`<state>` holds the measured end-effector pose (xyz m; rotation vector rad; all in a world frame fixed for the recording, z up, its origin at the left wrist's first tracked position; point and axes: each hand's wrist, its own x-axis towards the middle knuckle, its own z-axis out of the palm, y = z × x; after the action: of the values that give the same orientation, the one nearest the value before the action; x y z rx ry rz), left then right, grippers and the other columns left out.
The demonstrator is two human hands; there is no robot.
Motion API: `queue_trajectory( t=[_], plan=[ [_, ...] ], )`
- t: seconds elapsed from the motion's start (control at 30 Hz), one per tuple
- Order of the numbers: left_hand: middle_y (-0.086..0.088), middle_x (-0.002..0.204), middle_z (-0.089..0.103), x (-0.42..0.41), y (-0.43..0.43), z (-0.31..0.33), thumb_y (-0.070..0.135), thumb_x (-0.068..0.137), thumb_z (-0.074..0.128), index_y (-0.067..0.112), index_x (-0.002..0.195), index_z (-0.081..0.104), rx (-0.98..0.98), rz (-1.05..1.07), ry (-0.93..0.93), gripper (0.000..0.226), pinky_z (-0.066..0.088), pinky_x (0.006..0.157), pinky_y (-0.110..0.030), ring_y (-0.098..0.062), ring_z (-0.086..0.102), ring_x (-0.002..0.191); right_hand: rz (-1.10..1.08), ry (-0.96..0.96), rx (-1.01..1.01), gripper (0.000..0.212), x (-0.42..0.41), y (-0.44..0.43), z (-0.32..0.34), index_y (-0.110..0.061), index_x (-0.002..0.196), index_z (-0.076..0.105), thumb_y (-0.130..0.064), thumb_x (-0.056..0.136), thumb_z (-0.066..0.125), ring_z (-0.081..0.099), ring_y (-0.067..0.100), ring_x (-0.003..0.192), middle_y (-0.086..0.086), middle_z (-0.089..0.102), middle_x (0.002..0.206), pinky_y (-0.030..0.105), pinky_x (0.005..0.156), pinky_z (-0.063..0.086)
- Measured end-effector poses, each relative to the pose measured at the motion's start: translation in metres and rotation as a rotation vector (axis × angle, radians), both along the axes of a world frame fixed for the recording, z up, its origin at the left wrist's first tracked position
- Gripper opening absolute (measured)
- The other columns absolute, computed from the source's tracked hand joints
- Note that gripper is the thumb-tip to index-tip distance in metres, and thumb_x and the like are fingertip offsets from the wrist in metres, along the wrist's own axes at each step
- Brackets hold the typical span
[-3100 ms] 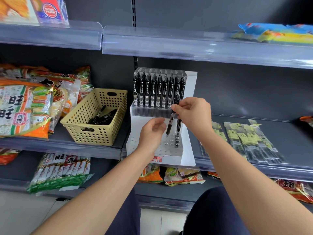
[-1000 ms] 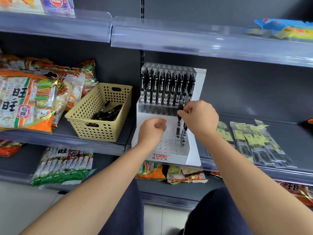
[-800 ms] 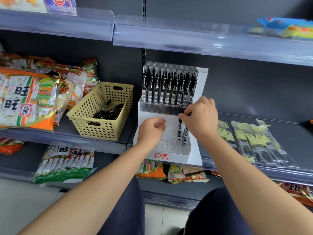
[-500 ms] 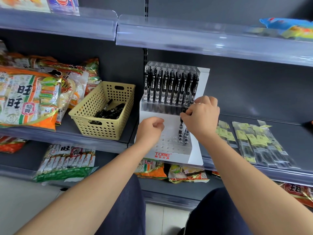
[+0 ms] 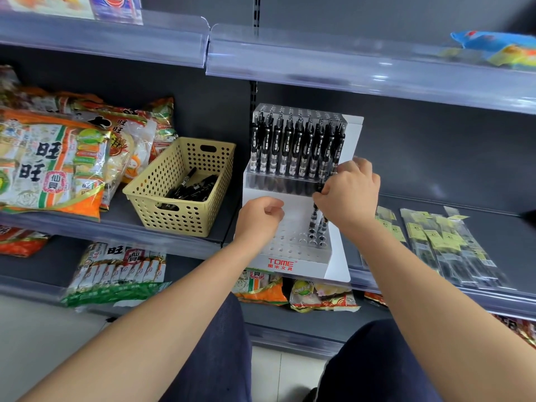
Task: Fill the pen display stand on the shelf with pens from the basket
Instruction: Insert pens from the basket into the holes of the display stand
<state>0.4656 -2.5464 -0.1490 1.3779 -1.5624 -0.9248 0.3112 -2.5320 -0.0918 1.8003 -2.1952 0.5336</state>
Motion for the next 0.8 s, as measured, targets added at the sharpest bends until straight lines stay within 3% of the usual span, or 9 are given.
queue_trajectory(
  t=[0.23, 0.37, 0.5, 0.57, 0.7, 0.8],
  plan=[
    [0.005, 0.103, 0.067, 0.001, 0.0, 0.003, 0.014, 0.092, 0.058, 0.018, 0.113, 0.069, -0.019, -0.002, -0.019, 0.023, 0.037, 0.062, -0.005, -0.007, 0.058, 0.091, -0.004, 0.027, -0.169, 0.021, 0.005, 0.003, -0.017, -0.006, 0.066, 0.073, -0.018, 0.078, 0.062, 0.027, 0.032, 0.139, 0.013, 0.057, 0.129, 0.043, 0.101, 0.026],
    [0.004, 0.107, 0.067, -0.002, -0.001, 0.005, 0.014, 0.093, 0.058, 0.017, 0.113, 0.068, -0.02, -0.019, -0.03, 0.023, 0.041, 0.071, -0.013, -0.007, 0.057, 0.093, 0.02, 0.069, -0.142, 0.021, -0.001, 0.0, -0.014, -0.011, 0.066, 0.075, -0.026, 0.079, 0.066, 0.024, 0.032, 0.141, 0.012, 0.057, 0.129, 0.043, 0.102, 0.025],
    [0.004, 0.109, 0.067, -0.005, -0.001, 0.007, 0.015, 0.092, 0.059, 0.018, 0.114, 0.068, -0.018, -0.031, -0.036, 0.024, 0.04, 0.075, -0.016, -0.006, 0.057, 0.093, 0.035, 0.023, -0.217, 0.016, -0.004, 0.0, -0.018, -0.011, 0.066, 0.071, -0.026, 0.069, 0.078, 0.042, 0.037, 0.12, 0.011, 0.06, 0.108, 0.042, 0.09, 0.035],
    [0.004, 0.109, 0.067, -0.005, -0.001, 0.007, 0.015, 0.092, 0.059, 0.018, 0.114, 0.068, -0.018, -0.034, -0.038, 0.024, 0.04, 0.077, -0.016, -0.006, 0.057, 0.092, 0.041, -0.016, -0.234, 0.022, -0.004, 0.001, -0.02, -0.01, 0.077, 0.066, -0.028, 0.07, 0.077, 0.043, 0.034, 0.111, 0.01, 0.057, 0.103, 0.041, 0.085, 0.035],
    [0.004, 0.108, 0.067, -0.006, 0.0, 0.006, 0.015, 0.092, 0.059, 0.018, 0.113, 0.068, -0.009, -0.036, -0.042, 0.023, 0.039, 0.075, -0.016, -0.007, 0.057, 0.091, 0.064, -0.067, -0.259, 0.032, -0.006, 0.001, -0.02, -0.01, 0.103, 0.068, -0.032, 0.079, 0.071, 0.042, 0.034, 0.117, 0.011, 0.058, 0.112, 0.042, 0.091, 0.036],
    [0.004, 0.105, 0.067, -0.007, 0.001, 0.005, 0.014, 0.092, 0.059, 0.017, 0.113, 0.069, -0.012, -0.04, -0.046, 0.023, 0.039, 0.074, -0.015, -0.007, 0.057, 0.09, 0.072, -0.092, -0.264, 0.028, -0.009, -0.002, -0.018, -0.012, 0.102, 0.073, -0.031, 0.081, 0.071, 0.042, 0.034, 0.118, 0.01, 0.059, 0.112, 0.042, 0.091, 0.036]
  ],
)
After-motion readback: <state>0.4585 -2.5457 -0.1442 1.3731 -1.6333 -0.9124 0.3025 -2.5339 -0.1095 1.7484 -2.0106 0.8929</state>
